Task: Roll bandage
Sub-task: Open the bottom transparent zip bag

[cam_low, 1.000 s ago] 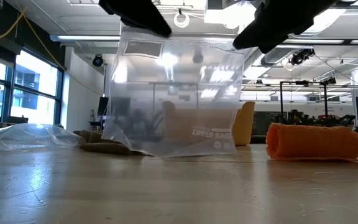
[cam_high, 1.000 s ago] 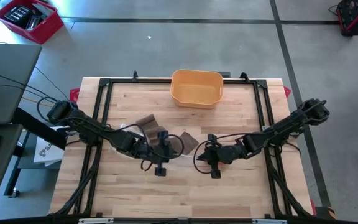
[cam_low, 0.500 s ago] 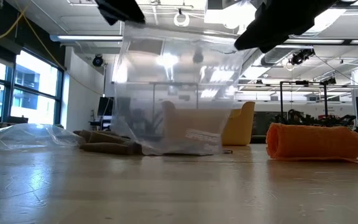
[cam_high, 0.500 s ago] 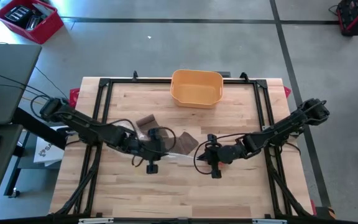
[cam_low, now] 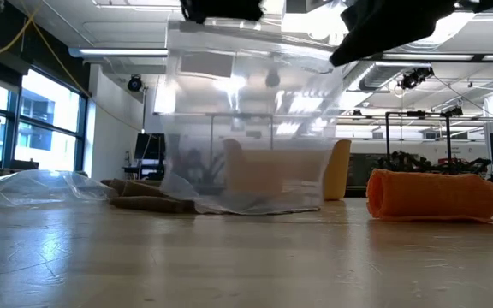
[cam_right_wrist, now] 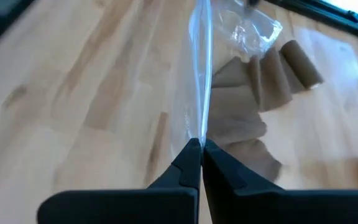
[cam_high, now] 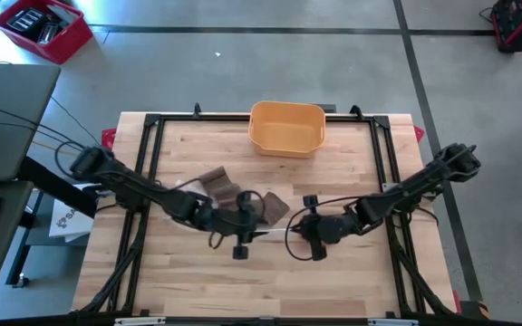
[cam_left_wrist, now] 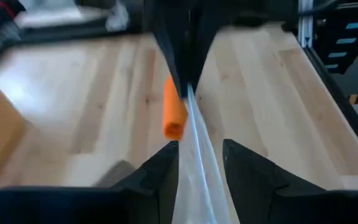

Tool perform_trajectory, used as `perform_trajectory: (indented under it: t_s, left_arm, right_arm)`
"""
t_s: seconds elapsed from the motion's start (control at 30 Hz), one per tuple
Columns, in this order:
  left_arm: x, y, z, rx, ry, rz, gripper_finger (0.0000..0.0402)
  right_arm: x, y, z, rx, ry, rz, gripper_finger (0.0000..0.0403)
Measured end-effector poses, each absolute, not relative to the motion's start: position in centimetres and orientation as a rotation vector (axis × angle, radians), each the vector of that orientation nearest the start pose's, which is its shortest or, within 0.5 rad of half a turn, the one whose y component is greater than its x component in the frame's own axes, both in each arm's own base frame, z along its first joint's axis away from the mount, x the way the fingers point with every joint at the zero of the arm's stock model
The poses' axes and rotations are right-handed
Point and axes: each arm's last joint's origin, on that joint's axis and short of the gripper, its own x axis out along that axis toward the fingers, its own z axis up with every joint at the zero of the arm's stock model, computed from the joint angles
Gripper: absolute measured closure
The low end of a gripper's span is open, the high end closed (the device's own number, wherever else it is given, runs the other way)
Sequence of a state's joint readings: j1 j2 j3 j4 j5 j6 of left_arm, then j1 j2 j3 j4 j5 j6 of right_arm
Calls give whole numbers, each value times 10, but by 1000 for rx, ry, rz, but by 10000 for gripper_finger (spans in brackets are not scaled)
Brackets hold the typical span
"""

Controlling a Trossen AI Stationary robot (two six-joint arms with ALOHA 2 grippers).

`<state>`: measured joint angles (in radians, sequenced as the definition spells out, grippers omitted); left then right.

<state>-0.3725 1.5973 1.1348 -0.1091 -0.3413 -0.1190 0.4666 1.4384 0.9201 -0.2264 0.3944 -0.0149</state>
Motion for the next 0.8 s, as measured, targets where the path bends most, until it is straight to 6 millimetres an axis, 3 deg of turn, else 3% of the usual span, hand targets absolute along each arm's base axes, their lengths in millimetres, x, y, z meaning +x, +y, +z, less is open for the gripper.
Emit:
perform_trajectory:
  t_s: [0.2, 0.5, 0.8]
  left_arm:
    - [338, -125, 243, 20, 593, -8, 303]
    - [324, -121, 271, -127, 506, 77, 330]
    - [334, -123, 255, -140, 546, 65, 330]
  right_arm:
    - [267, 129, 240, -397, 699, 37, 403]
    - [266, 130, 239, -408, 710, 41, 403]
    - [265, 130, 239, -410, 714, 41, 403]
